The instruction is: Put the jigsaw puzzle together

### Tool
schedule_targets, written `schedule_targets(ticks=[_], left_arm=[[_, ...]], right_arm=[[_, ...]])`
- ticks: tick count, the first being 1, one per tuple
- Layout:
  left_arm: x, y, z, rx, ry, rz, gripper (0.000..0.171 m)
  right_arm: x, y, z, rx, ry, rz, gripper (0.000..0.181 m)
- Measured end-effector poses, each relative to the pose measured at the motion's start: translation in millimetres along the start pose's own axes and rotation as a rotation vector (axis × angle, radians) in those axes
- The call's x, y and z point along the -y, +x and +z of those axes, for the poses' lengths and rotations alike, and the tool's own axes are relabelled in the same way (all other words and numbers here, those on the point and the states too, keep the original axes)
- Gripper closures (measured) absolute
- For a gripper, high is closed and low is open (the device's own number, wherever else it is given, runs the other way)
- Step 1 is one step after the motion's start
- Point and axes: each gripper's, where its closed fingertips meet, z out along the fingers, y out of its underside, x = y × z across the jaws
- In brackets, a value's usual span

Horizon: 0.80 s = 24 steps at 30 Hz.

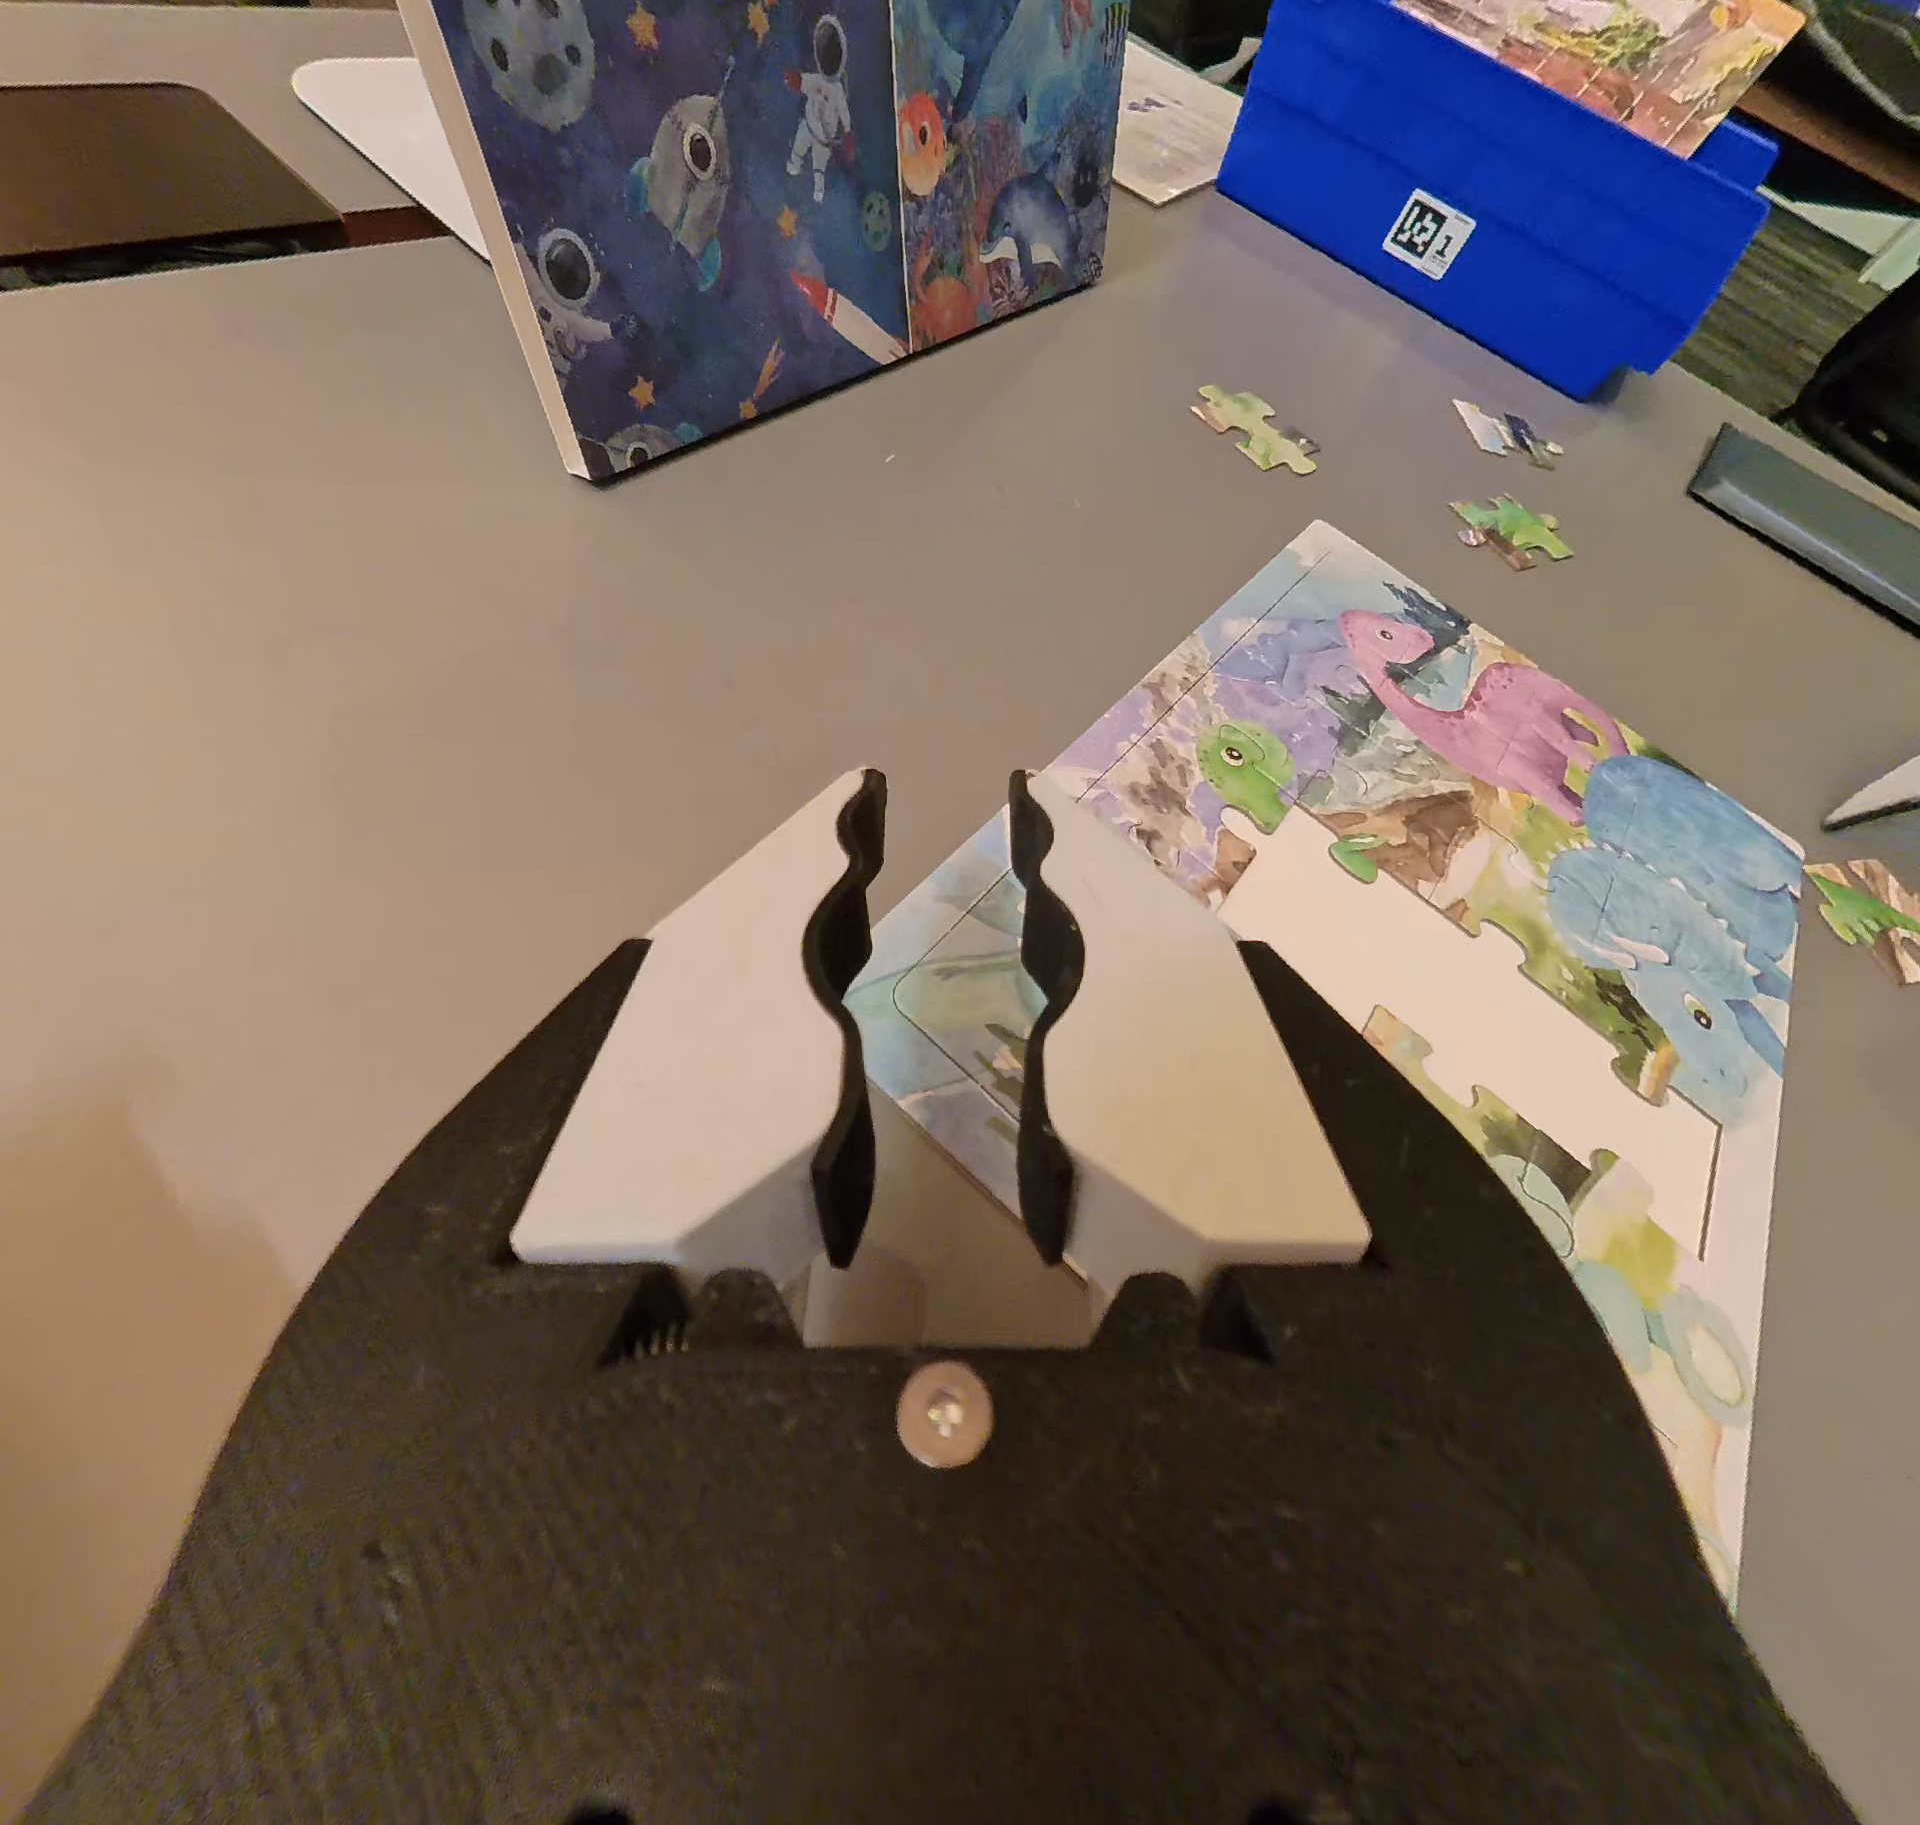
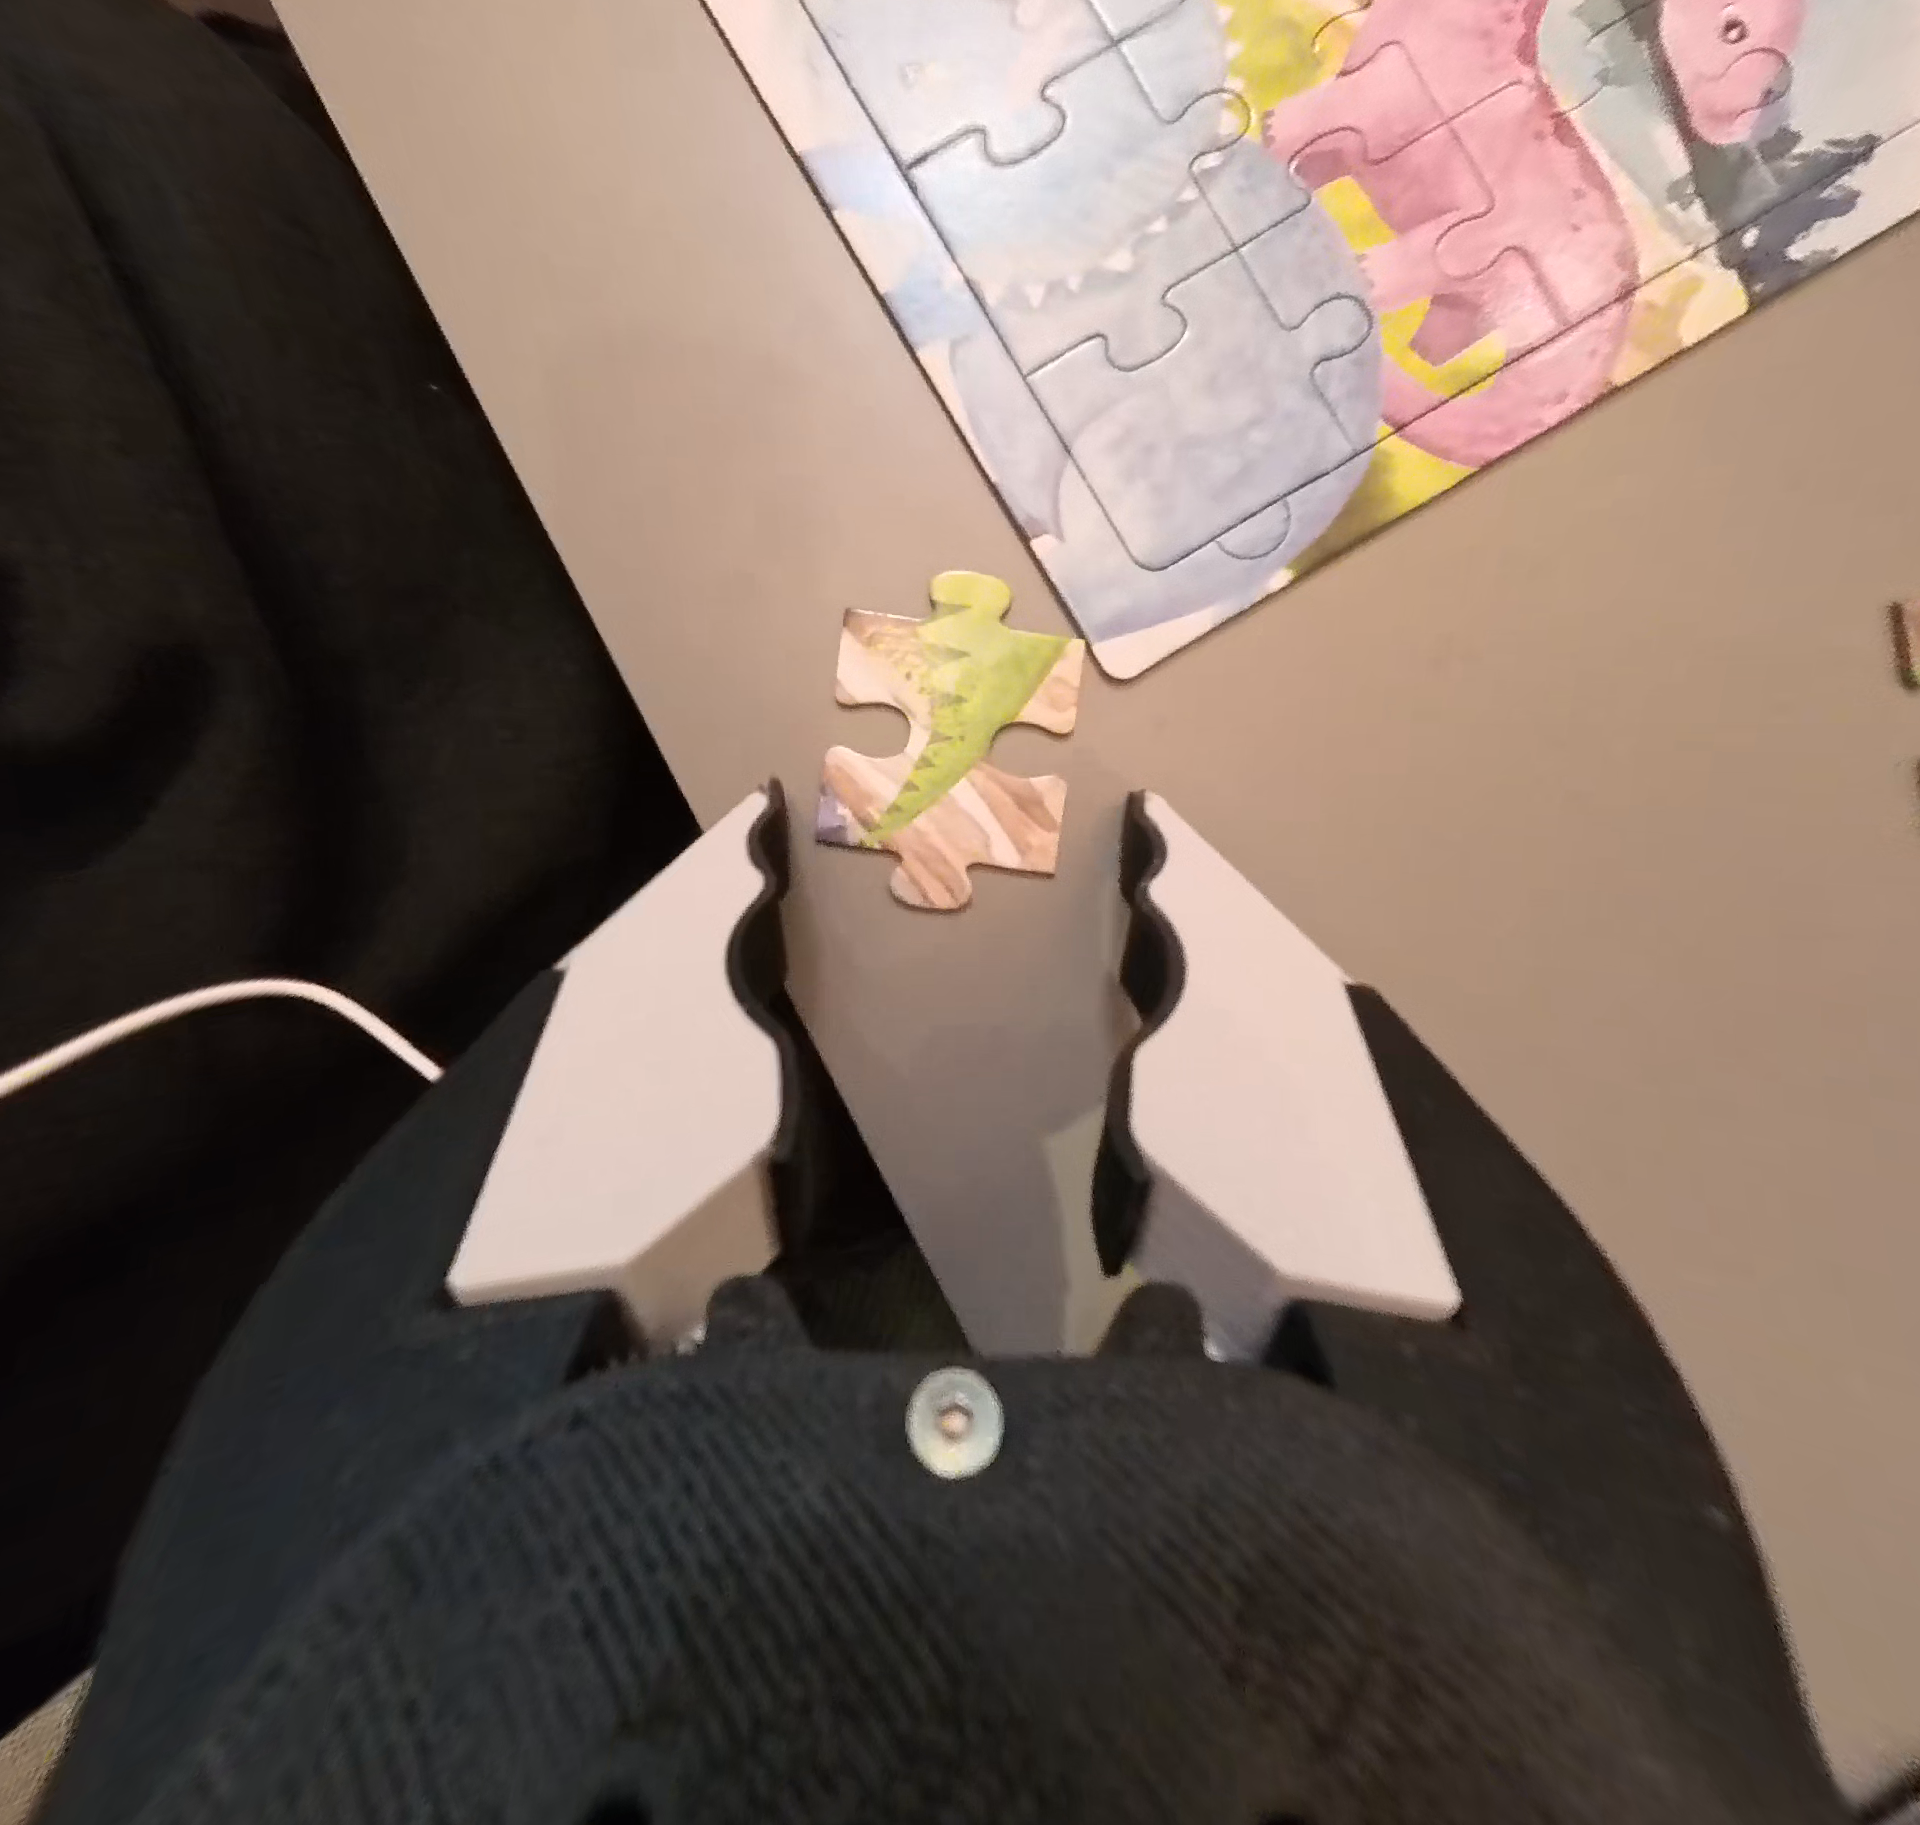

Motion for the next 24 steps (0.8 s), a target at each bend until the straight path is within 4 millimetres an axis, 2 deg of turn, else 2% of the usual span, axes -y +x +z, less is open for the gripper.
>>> schedule_targets(ticks=[9,14,20,21,24], left_arm=[[-1,1,1,0.001,-0.009,0.007,0.149],[-2,1,2,0.004,-0.016,0.018,0.149],[-3,2,2,0.004,-0.021,0.023,0.149],[-3,2,2,0.004,-0.020,0.024,0.150],[-3,2,2,0.004,-0.022,0.025,0.150]], right_arm=[[9,-3,6,-0.013,0.022,0.018,0.123],[16,-6,10,-0.013,0.028,0.019,0.137],[16,-8,9,-0.011,0.015,0.005,0.139],[16,-10,8,0.005,0.021,-0.005,0.153],[17,-9,8,-0.013,0.036,-0.023,0.155]])
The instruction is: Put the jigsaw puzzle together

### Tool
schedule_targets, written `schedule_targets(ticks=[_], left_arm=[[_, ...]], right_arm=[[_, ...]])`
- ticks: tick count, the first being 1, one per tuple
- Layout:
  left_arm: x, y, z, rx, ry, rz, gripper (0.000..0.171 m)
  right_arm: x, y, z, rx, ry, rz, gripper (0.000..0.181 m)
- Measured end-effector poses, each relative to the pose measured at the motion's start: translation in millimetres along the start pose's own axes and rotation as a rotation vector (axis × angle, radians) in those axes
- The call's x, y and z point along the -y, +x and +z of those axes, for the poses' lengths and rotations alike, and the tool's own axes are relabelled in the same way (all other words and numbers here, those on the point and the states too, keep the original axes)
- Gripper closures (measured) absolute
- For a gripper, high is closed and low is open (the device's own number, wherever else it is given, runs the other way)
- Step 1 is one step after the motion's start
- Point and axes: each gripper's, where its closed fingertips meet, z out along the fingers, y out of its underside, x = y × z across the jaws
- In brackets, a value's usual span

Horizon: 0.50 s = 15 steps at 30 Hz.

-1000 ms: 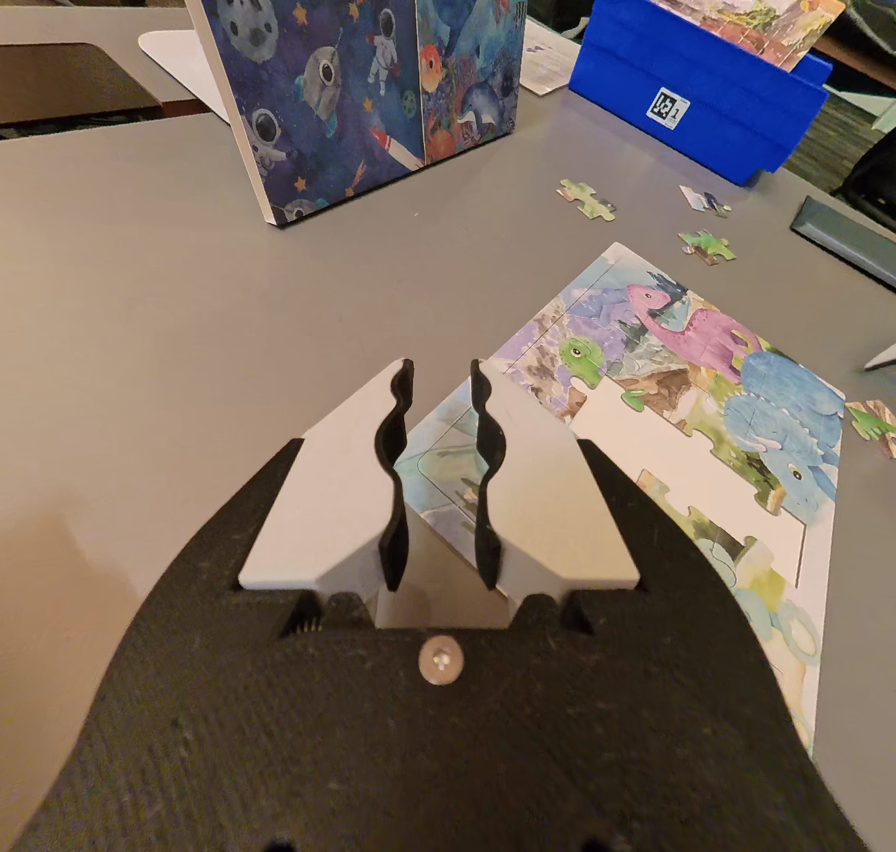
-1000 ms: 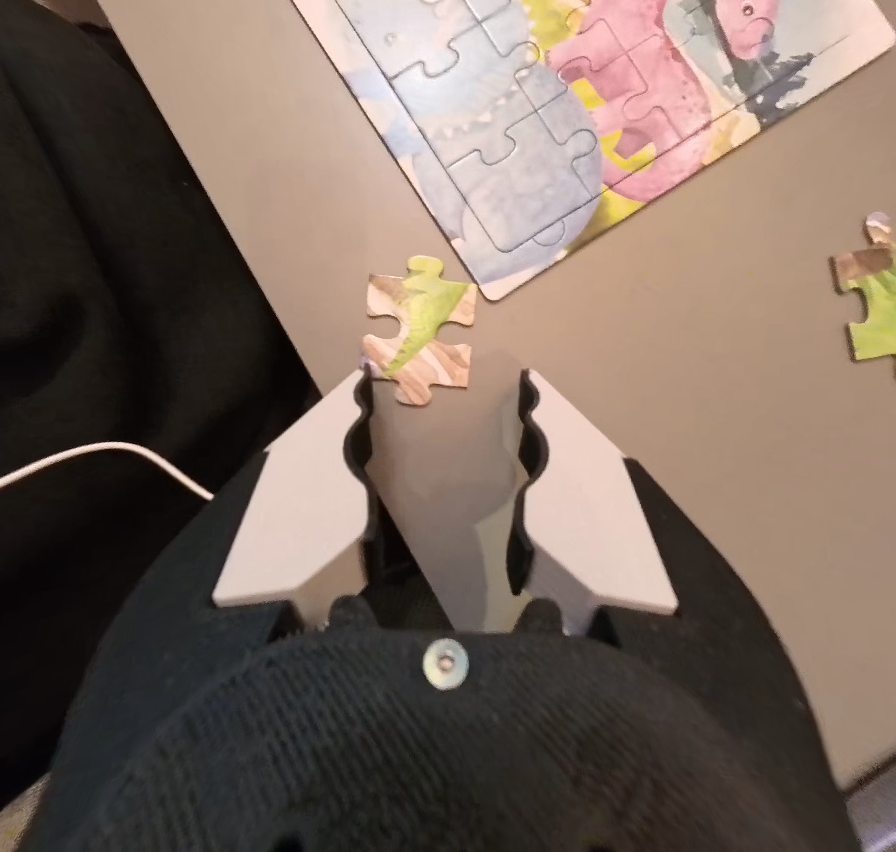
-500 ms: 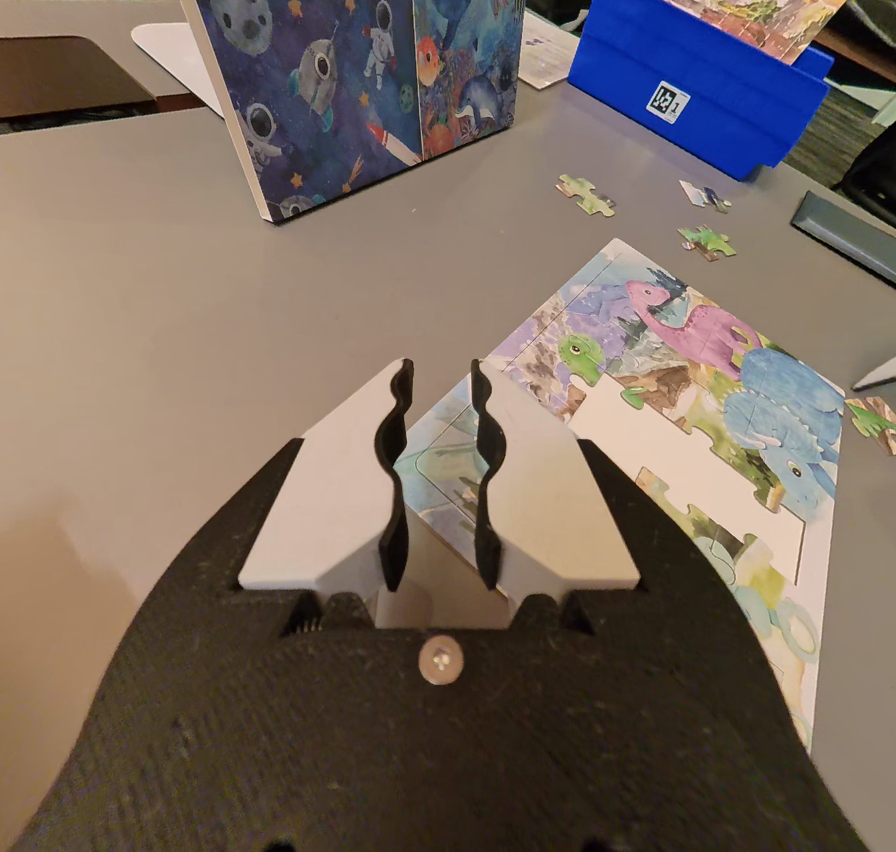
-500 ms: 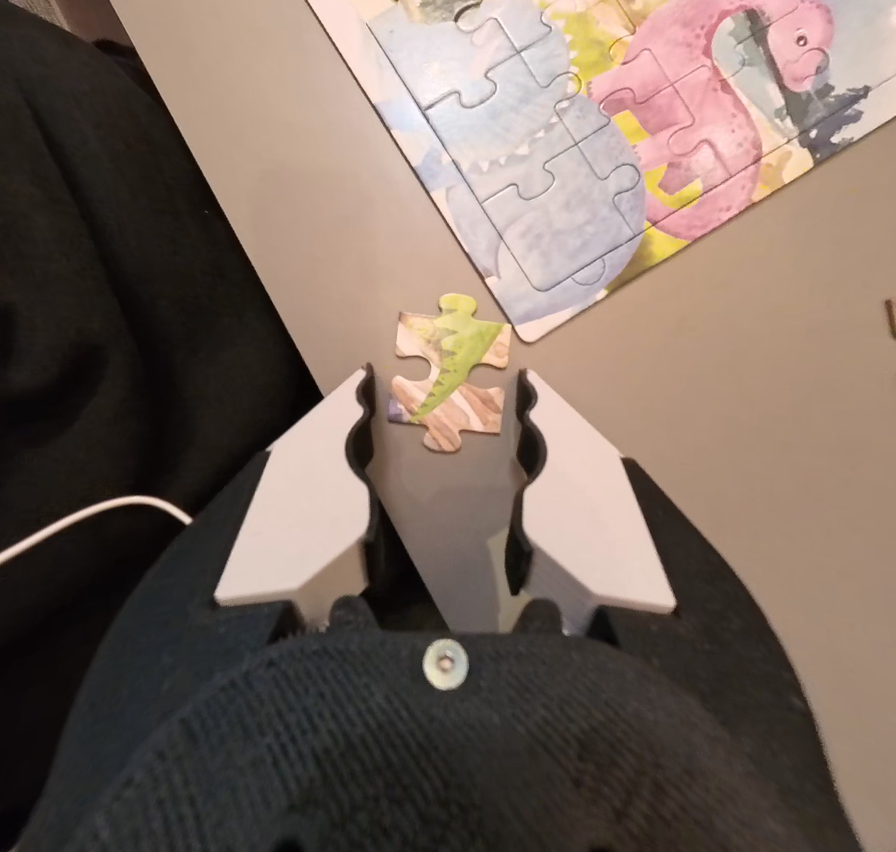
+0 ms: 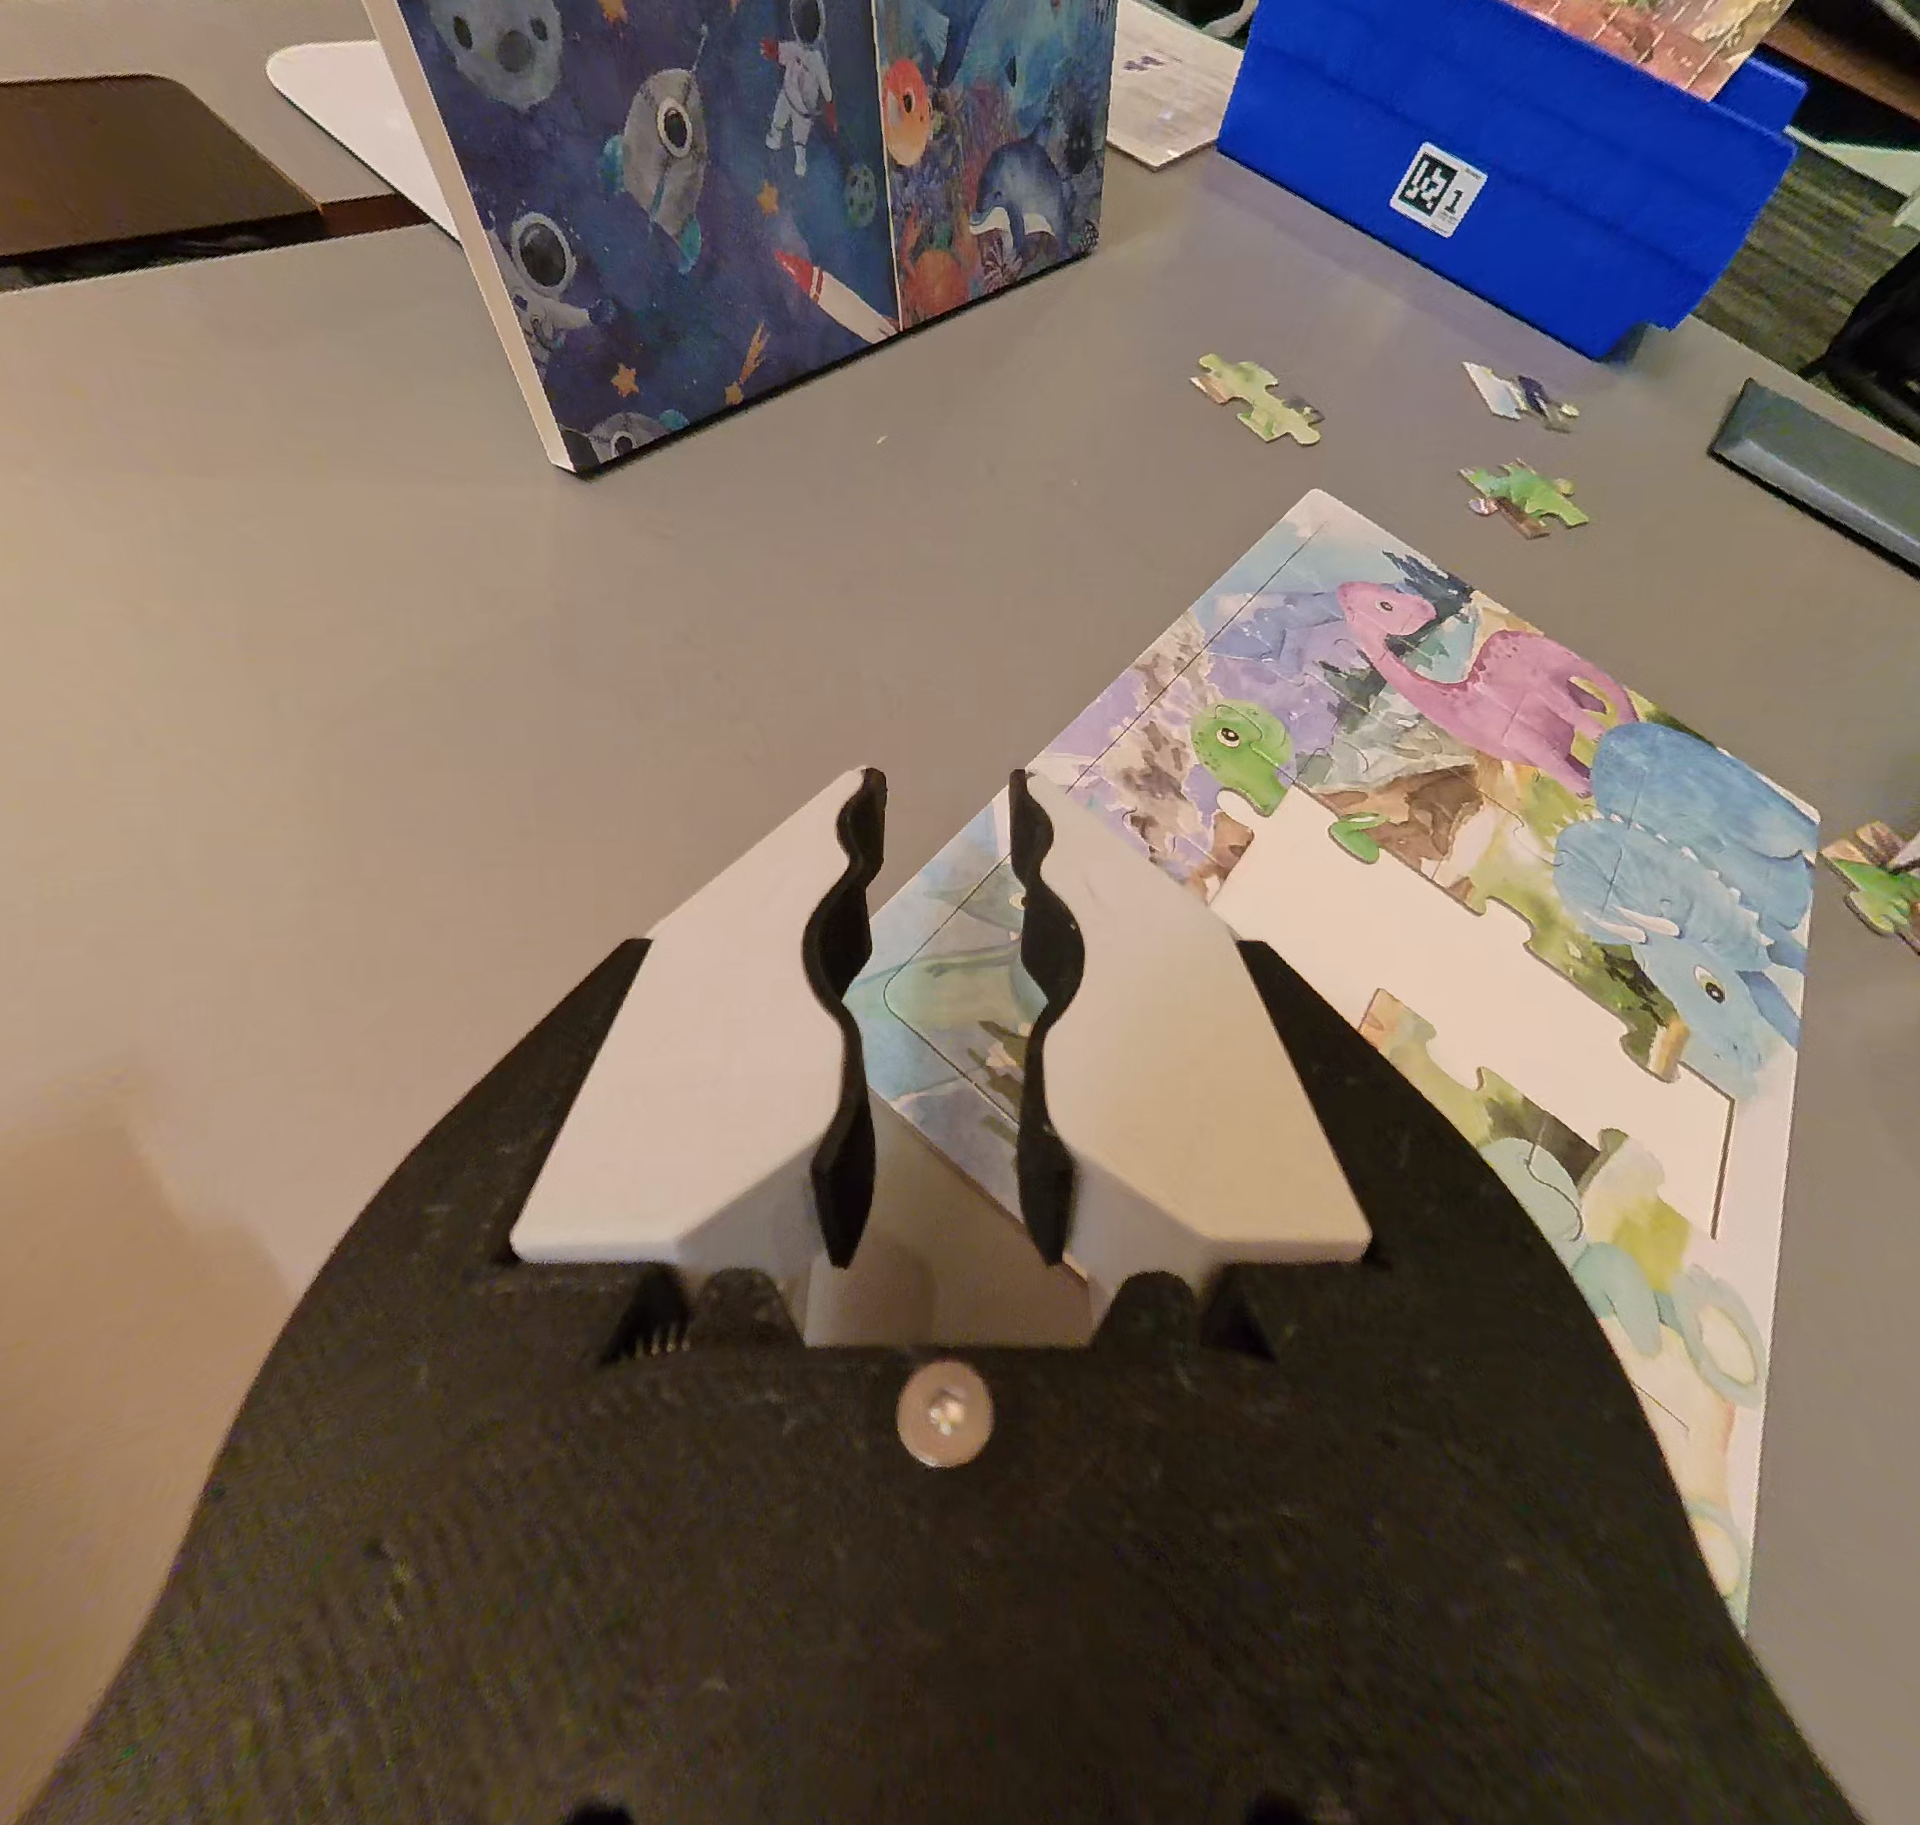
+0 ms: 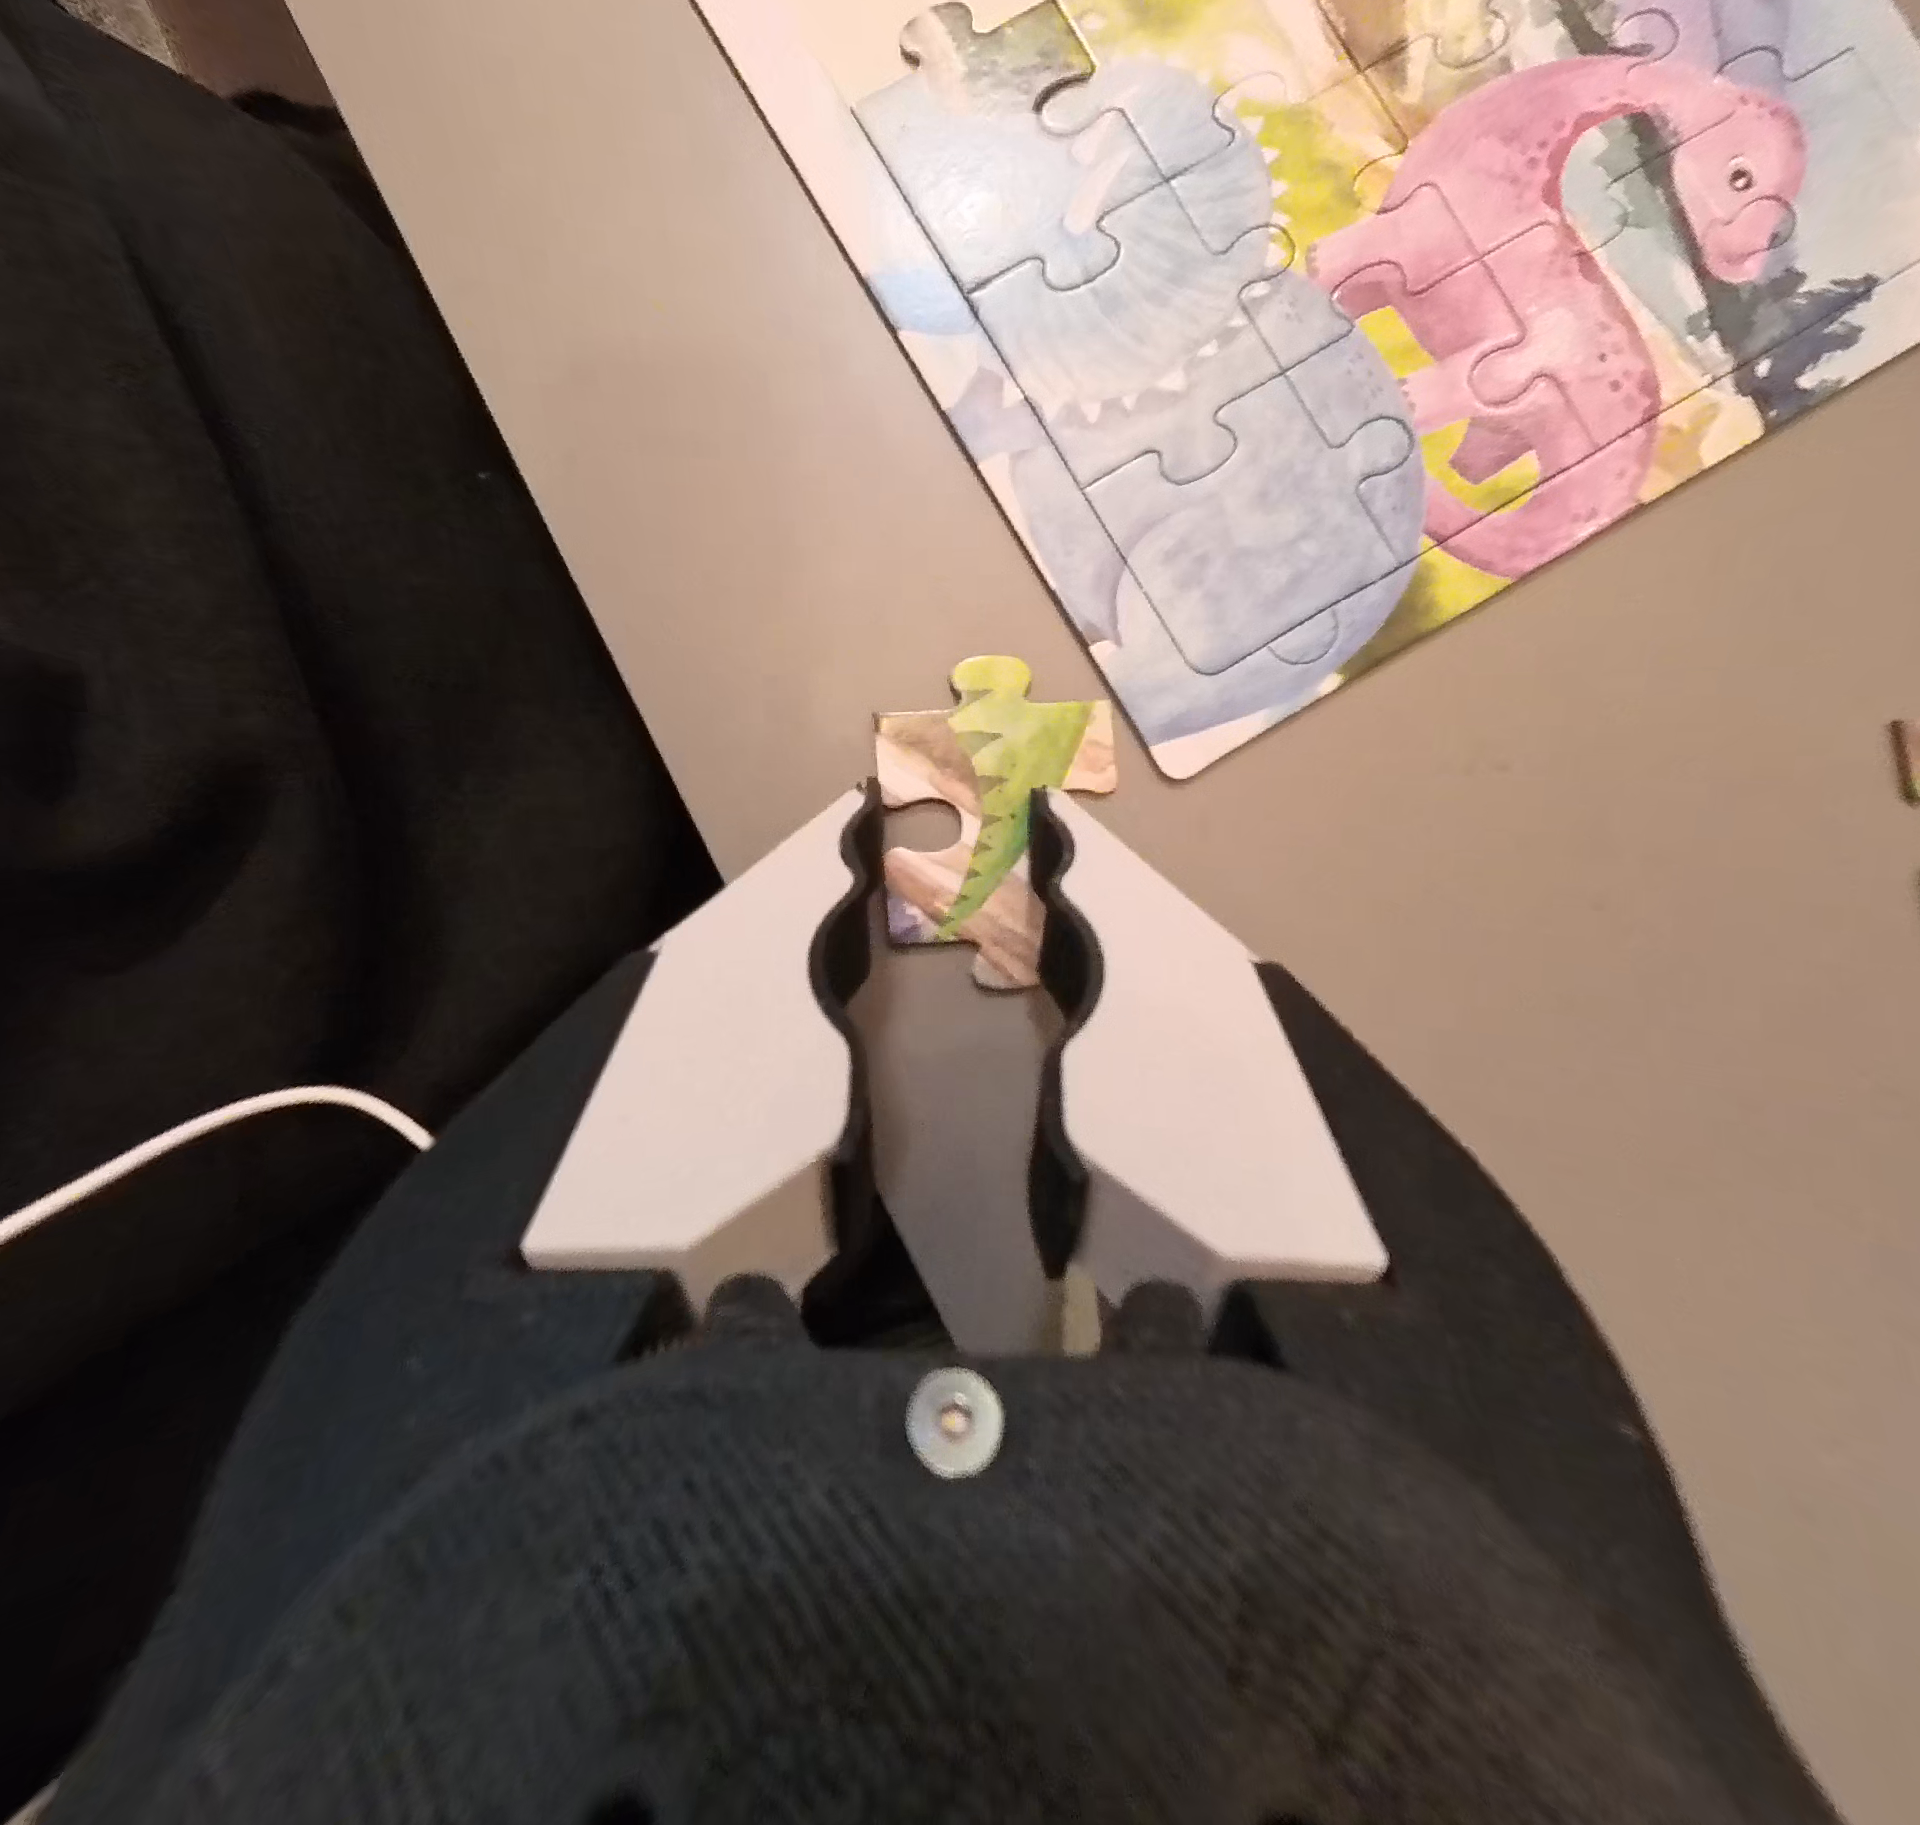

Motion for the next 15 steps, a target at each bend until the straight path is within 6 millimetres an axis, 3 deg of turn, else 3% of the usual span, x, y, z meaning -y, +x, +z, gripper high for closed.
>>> schedule_targets(ticks=[5,9,13,15], left_arm=[[-0.1,0.1,0.1,-0.001,-0.001,-0.001,0.150],[-0.4,0.5,0.3,-0.001,-0.004,0.003,0.150],[-0.8,0.8,0.6,0.000,-0.007,0.007,0.150],[-0.8,0.8,0.5,0.000,-0.007,0.006,0.150]], right_arm=[[-2.3,1.9,0.4,0.003,-0.017,0.007,0.152],[-1.7,1.3,-0.1,0.055,0.011,0.070,0.139],[-5.4,5.2,-1.1,0.028,0.003,0.031,0.168],[-4.5,3.9,-0.5,0.029,0.006,0.028,0.168]])
